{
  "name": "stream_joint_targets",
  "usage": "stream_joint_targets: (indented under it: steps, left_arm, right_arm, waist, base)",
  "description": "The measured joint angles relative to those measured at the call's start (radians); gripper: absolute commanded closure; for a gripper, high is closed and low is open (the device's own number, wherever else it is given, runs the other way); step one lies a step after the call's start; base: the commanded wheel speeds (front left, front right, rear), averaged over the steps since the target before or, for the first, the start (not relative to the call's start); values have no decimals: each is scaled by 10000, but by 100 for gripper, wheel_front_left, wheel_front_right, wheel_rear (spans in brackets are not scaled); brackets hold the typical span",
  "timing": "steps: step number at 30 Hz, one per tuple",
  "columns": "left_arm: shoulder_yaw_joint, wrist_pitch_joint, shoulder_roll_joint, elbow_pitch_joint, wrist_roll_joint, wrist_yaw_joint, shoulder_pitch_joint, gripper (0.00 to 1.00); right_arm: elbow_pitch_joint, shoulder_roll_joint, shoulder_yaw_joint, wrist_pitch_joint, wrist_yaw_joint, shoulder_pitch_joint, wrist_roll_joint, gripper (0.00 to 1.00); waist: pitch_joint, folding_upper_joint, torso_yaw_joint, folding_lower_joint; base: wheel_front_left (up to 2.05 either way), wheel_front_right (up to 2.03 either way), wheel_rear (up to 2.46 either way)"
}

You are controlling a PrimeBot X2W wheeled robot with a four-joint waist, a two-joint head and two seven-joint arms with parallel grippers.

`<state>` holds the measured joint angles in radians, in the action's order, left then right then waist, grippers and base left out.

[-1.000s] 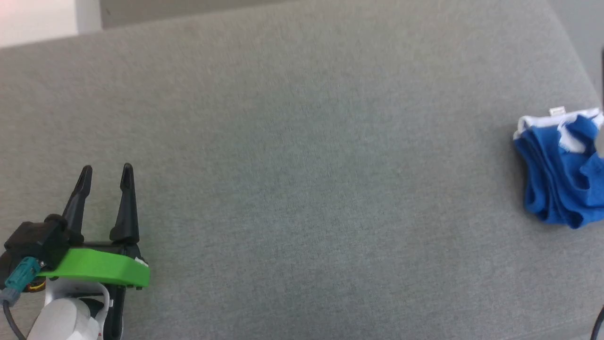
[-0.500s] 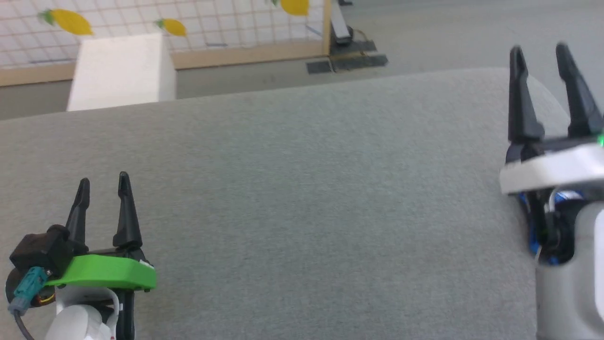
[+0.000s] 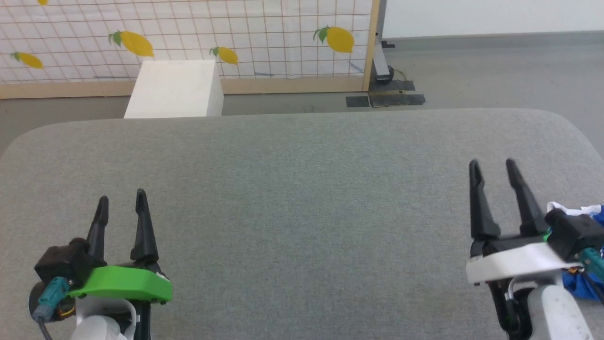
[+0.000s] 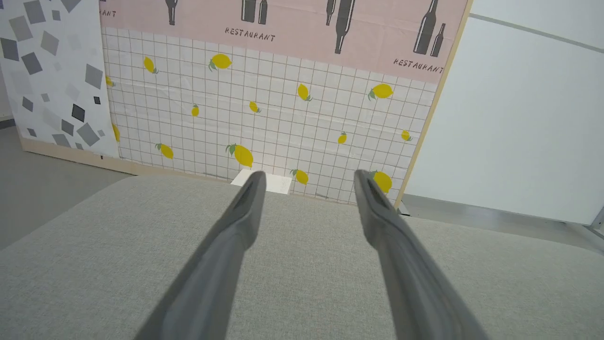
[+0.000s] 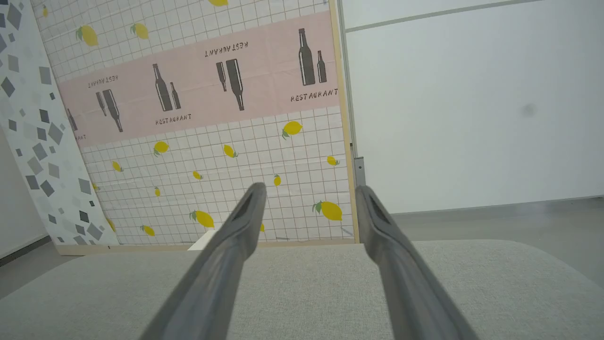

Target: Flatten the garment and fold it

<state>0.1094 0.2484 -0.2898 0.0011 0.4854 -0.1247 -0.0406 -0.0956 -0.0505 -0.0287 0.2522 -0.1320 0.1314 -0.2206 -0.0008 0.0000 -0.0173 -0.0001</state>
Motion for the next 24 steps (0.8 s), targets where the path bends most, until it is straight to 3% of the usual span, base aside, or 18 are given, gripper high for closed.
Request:
stream_joint_targets:
  steps: [21,22,24]
  left_arm:
    - [876,0,107,1308,-190,205,415,0]
    - [905,4,107,1350,-194,238,415,100]
    - [926,-6,107,1356,-192,238,407,100]
  right_arm:
    - [-616,0,42,46,0,-1384,280,0]
    - [-646,0,46,46,0,-1384,280,100]
    - [-652,0,46,35,-2,-1382,280,100]
  waist:
    - [-305,0,357,0]
    - [-301,0,361,0]
    - [-301,0,362,0]
  base:
    - [0,0,0]
    - [0,0,0]
    - [0,0,0]
